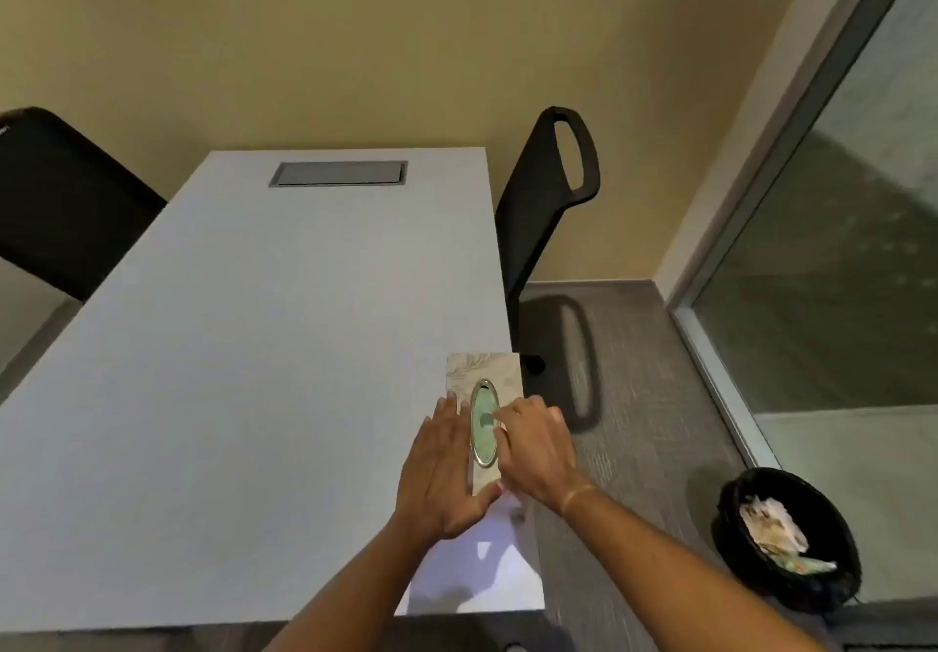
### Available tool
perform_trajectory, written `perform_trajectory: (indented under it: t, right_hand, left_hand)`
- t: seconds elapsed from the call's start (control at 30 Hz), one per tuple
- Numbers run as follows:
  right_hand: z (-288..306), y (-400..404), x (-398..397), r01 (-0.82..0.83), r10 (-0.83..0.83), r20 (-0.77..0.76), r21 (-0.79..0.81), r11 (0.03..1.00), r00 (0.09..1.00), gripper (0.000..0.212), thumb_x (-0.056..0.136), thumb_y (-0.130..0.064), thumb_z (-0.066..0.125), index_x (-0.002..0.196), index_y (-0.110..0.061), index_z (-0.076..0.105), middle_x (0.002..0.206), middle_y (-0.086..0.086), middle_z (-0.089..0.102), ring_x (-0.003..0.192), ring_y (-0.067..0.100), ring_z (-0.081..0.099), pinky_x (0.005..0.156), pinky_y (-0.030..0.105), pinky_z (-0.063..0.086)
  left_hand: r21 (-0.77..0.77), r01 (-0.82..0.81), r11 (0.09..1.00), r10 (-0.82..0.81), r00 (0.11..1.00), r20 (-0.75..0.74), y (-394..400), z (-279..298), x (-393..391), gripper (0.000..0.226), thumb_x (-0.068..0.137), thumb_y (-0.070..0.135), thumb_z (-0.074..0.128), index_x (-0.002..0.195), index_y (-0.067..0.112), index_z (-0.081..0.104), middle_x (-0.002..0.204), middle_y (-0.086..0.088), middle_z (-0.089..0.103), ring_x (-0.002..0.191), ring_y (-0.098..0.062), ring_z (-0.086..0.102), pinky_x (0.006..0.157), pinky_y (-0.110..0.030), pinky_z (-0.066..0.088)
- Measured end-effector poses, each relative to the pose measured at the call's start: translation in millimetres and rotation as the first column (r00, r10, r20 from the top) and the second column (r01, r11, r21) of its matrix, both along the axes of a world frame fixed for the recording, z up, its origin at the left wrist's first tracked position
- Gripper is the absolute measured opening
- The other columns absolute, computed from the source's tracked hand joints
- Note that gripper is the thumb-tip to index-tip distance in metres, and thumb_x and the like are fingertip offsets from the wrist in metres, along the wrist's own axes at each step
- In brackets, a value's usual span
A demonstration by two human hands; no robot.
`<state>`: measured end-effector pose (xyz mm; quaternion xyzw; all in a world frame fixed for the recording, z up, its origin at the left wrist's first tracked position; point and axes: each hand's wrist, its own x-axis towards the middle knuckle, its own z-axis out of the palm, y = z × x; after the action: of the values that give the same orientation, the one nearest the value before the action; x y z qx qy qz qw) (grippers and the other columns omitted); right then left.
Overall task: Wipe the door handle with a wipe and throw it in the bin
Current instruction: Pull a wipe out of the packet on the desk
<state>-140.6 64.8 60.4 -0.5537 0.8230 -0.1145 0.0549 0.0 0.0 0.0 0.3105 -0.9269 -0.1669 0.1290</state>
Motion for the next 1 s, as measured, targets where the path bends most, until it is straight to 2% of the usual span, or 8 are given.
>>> perform_trajectory:
  t: [0.2,0.3,0.4,0.47,0.57,0.67,0.77,1.0]
  right_hand:
    - [-11,-24,-10,-0.021,0.022,-0.019,0.066,0.998,1.0,0.025,0.094,-0.024,0.049,0.108,-0.02,0.069,0.106,0.002,0.064,0.099,0.02,0.051,0.079,0.035,0.039]
    - [-16,-33,-10,0.005,0.003,-0.062,0.125,0.992,0.998,0.022,0.091,-0.025,0.053,0.103,-0.02,0.071,0.105,0.005,0.061,0.098,0.022,0.049,0.079,0.036,0.039]
    - [-19,-43,-7,0.05,-0.029,-0.113,0.19,0.98,0.993,0.018,0.087,-0.025,0.056,0.091,-0.023,0.073,0.103,0.004,0.059,0.097,0.023,0.047,0.08,0.039,0.037]
    - [-19,-49,-6,0.079,-0.047,-0.143,0.225,0.971,0.989,0.015,0.086,-0.025,0.056,0.087,-0.025,0.072,0.103,0.004,0.057,0.097,0.023,0.045,0.08,0.04,0.034]
    - [-20,-56,-5,0.105,-0.058,-0.176,0.273,0.956,0.983,0.012,0.085,-0.023,0.058,0.088,-0.026,0.069,0.104,0.005,0.053,0.098,0.023,0.042,0.081,0.041,0.032]
    - [-25,-59,-2,0.119,-0.06,-0.204,0.292,0.949,0.977,0.013,0.087,-0.021,0.057,0.091,-0.025,0.069,0.108,0.005,0.051,0.1,0.023,0.04,0.081,0.041,0.032]
    - [-29,-63,0,0.121,-0.065,-0.208,0.273,0.954,0.976,0.019,0.091,-0.018,0.05,0.094,-0.022,0.069,0.111,0.005,0.049,0.102,0.024,0.04,0.081,0.041,0.031]
    - [-29,-69,1,0.106,-0.053,-0.195,0.275,0.956,0.979,0.022,0.091,-0.014,0.047,0.094,-0.019,0.068,0.113,0.006,0.045,0.105,0.025,0.04,0.083,0.041,0.031]
  left_hand:
    - [0.019,-0.031,0.999,0.029,0.996,0.087,-12,-11,-10,0.091,0.092,0.073,0.032,0.156,0.01,0.021,0.164,-0.008,0.013,0.152,-0.025,0.011,0.12,-0.049,0.022]
    - [0.029,-0.008,1.0,0.004,0.993,0.115,-15,-16,-13,0.091,0.091,0.073,0.036,0.156,0.011,0.02,0.164,-0.006,0.013,0.151,-0.024,0.012,0.121,-0.044,0.017]
    - [0.024,-0.03,0.999,0.027,0.989,0.145,-13,-19,-17,0.095,0.091,0.076,0.03,0.158,0.012,0.009,0.164,-0.008,0.01,0.15,-0.024,0.01,0.124,-0.04,0.006]
    - [0.034,-0.055,0.998,0.049,0.988,0.149,-10,-21,-20,0.098,0.09,0.077,0.027,0.157,0.009,0.008,0.163,-0.011,0.009,0.15,-0.027,0.01,0.122,-0.036,0.001]
    - [0.064,-0.073,0.995,0.063,0.988,0.142,-10,-25,-23,0.1,0.088,0.077,0.028,0.157,0.007,0.009,0.164,-0.012,0.003,0.152,-0.027,0.002,0.12,-0.038,0.002]
    - [0.069,-0.07,0.995,0.06,0.988,0.141,-11,-28,-23,0.102,0.085,0.072,0.041,0.157,0.007,0.008,0.164,-0.011,-0.002,0.152,-0.024,-0.005,0.121,-0.036,-0.002]
    - [0.076,-0.058,0.995,0.047,0.99,0.132,-11,-28,-22,0.106,0.081,0.068,0.049,0.157,0.006,0.008,0.164,-0.013,0.0,0.152,-0.022,-0.006,0.121,-0.035,-0.003]
    - [0.079,-0.041,0.996,0.031,0.992,0.121,-13,-28,-21,0.108,0.081,0.067,0.05,0.156,0.008,0.001,0.164,-0.013,-0.001,0.152,-0.024,-0.005,0.121,-0.039,0.002]
